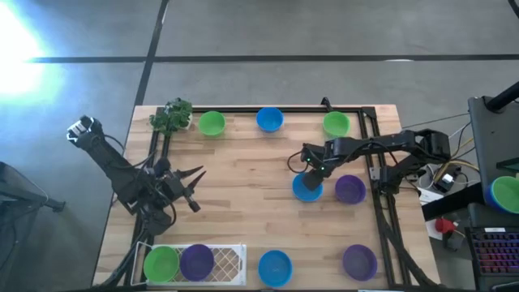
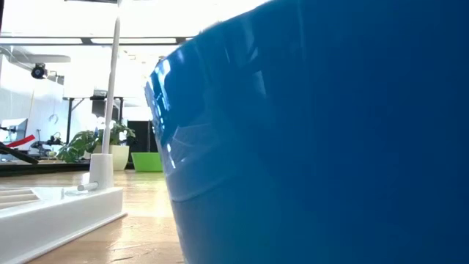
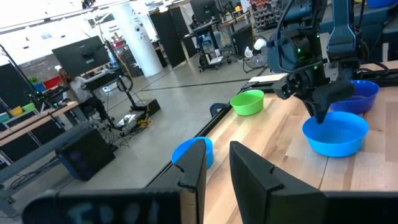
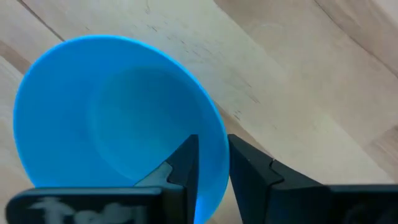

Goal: Pick & Place Mini bowls
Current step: Put the middle light blue bowl on the shelf

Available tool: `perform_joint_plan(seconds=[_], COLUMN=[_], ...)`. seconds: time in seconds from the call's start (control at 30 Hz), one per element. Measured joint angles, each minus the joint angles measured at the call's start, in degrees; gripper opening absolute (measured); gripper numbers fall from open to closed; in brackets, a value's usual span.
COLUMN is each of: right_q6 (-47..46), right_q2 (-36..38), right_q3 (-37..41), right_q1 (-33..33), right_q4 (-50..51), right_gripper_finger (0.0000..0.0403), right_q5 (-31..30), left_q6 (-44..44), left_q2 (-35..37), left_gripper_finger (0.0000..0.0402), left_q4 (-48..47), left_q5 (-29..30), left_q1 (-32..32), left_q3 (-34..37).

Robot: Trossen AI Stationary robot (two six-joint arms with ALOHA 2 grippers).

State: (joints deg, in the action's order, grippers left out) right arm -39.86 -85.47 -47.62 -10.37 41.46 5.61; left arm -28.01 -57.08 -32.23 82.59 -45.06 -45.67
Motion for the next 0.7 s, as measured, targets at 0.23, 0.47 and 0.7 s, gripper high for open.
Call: perform_joint_plan(seconds=[0.23,0.47,0.7], right_q6=[2.4,4.1,7.7], right_q2=[0.0,0.0,0.0], right_q3=[0.3,-0.3,-8.4], right_q1=[0.0,0.0,0.0], right_q4=[-4.4,-9.7,-10.5], right_gripper_finger=[0.0032,0.001,0.0008], right_q5=[-0.1,-1.4,-2.8], left_q6=[0.0,0.1,1.3], left_q2=[0.0,0.0,0.0], left_gripper_finger=[0.0067,0.0067,0.0067], left_q4=[0.0,0.0,0.0], left_q5=[0.0,0.0,0.0], left_q1=[0.0,0.0,0.0], left_q3=[0.0,0.0,0.0])
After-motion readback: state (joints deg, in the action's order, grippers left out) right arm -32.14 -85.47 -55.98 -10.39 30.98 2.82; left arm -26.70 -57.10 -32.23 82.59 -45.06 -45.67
